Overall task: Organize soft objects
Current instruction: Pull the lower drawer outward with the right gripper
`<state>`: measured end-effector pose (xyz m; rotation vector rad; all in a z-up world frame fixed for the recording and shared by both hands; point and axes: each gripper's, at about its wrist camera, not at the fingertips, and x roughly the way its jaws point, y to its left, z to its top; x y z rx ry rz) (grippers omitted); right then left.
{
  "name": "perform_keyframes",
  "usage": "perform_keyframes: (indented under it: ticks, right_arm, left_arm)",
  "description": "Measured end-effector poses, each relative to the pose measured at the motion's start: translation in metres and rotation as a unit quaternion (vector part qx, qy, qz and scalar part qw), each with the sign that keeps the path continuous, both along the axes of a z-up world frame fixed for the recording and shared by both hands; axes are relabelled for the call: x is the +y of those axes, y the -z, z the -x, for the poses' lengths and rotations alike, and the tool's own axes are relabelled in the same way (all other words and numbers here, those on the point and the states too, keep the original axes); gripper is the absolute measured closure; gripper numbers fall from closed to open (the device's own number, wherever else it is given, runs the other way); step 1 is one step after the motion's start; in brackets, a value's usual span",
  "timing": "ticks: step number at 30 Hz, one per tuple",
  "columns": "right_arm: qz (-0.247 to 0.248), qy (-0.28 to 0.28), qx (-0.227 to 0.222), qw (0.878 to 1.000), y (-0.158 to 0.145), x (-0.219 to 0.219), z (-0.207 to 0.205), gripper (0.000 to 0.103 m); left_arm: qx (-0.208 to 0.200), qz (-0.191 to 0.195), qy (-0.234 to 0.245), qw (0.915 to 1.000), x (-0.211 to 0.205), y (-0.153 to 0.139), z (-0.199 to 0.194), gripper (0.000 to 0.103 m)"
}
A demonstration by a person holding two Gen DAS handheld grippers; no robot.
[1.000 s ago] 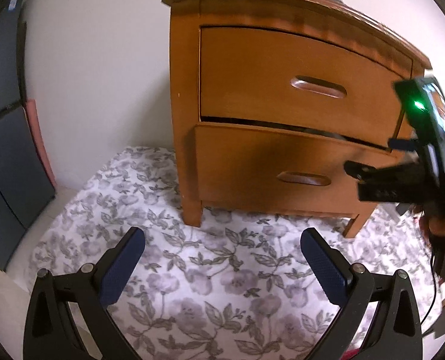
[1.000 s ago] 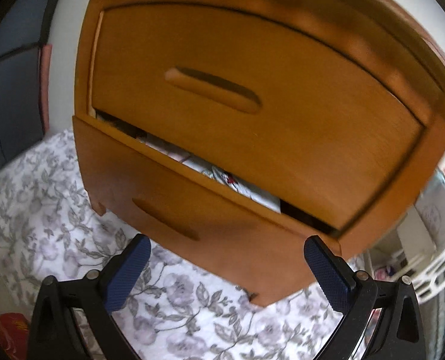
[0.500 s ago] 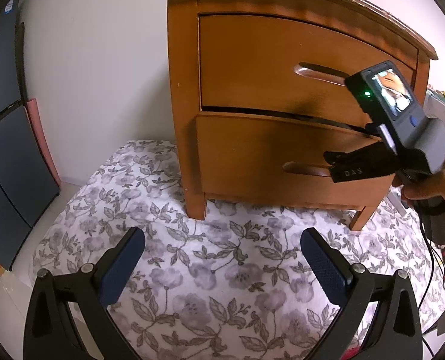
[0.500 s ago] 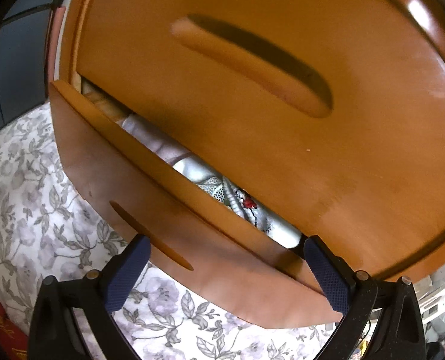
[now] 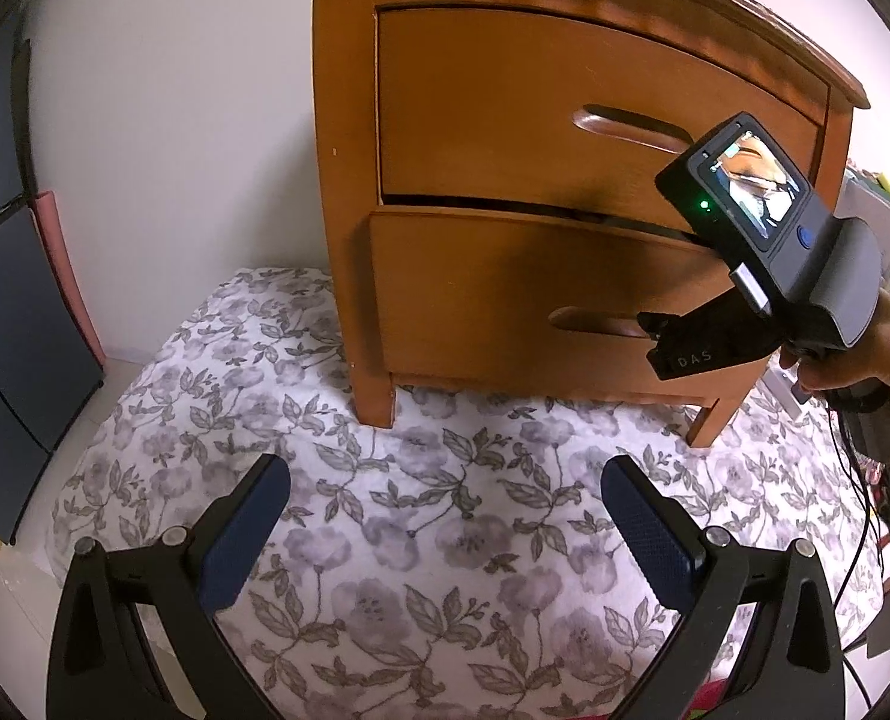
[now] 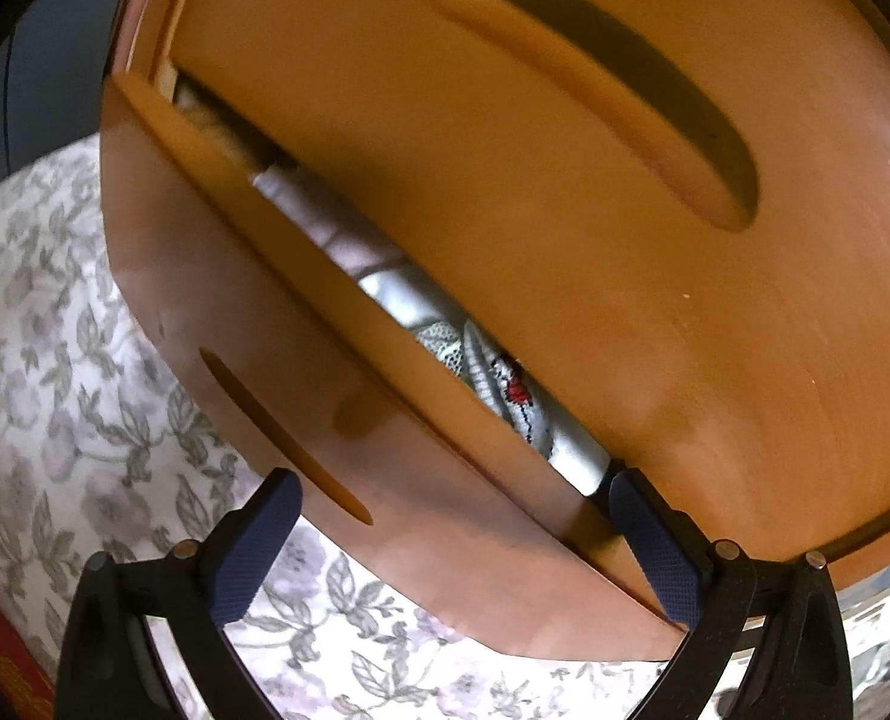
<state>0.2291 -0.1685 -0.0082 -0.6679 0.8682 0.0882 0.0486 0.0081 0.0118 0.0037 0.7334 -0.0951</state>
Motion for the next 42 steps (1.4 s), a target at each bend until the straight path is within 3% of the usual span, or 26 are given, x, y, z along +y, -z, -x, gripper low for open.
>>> perform_keyframes:
  ticks: [12,18,25,29,42]
  right_arm:
    - [0.005,-0.016,0.026,1.0,0.001,-0.001,0.0,0.0]
    - [-0.022,0.004,0.037,0.999,-0.001,0.0,-0.009,0.0]
    - [-0.023,0.02,0.04,0.999,-0.005,-0.007,-0.021,0.013]
    - [-0.02,0.022,0.037,0.999,-0.009,-0.007,-0.02,0.013]
    - [-0.02,0.014,0.019,1.0,0.002,0.009,0.04,0.013]
  left_arm:
    - [0.002,-0.002,0.005,1.0,-0.004,0.001,0.0,0.0]
    - [0.005,0.0,0.006,1.0,-0.005,0.002,0.001,0.0]
    - [0.008,0.0,0.009,0.9999,-0.005,0.002,0.001,0.0]
    - [0.008,0.0,0.009,0.9999,-0.005,0.002,0.001,0.0]
    - [0.022,0.006,0.004,0.9997,-0.003,0.006,0.001,0.0]
